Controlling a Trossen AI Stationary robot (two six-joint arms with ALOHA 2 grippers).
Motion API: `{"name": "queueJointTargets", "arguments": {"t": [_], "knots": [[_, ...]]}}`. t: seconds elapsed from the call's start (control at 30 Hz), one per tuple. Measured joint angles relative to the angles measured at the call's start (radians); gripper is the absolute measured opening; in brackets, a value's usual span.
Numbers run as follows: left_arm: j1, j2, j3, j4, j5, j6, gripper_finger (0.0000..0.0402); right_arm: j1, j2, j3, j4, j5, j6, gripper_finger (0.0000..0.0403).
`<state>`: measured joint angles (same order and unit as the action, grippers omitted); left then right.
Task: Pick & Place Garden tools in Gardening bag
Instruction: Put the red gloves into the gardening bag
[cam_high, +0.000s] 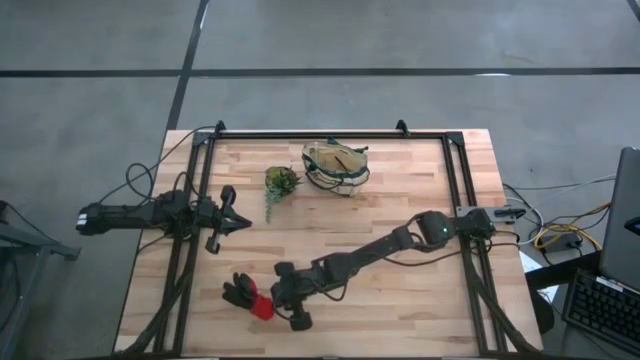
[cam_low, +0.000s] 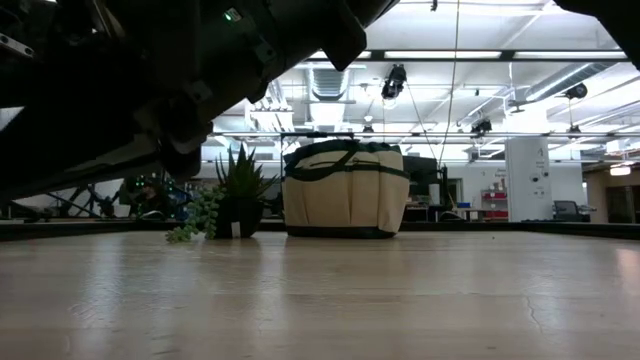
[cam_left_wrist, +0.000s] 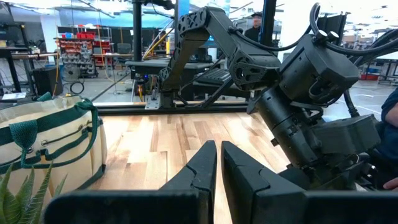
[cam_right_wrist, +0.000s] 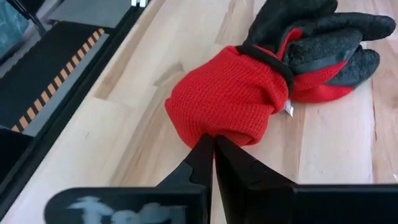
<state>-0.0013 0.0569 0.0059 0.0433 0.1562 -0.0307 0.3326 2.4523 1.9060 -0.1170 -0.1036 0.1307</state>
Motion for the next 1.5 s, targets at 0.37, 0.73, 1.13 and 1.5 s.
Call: {"name": "queueJointTargets", "arguments": {"t": [0.37, 0.73, 1.13, 1.5], "knots": [[0.0, 0.0, 0.0, 0.0, 0.0, 0.0, 0.0028, 0.0, -0.056, -0.002, -0.068, 0.029, -0.023, 0.0008], [0.0, 0.0, 0.0, 0.0, 0.0, 0.0, 0.0028, 0.001, -0.11, -0.001, -0.162, 0.08, -0.034, 0.0008], [0.0, 0.0, 0.0, 0.0, 0.0, 0.0, 0.0028, 0.001, -0.109, -0.001, -0.101, 0.073, 0.024, 0.0008], [0.0, 0.0, 0.0, 0.0, 0.0, 0.0, 0.0028, 0.005, -0.106, -0.001, -0.045, 0.07, 0.054, 0.0102]]}}
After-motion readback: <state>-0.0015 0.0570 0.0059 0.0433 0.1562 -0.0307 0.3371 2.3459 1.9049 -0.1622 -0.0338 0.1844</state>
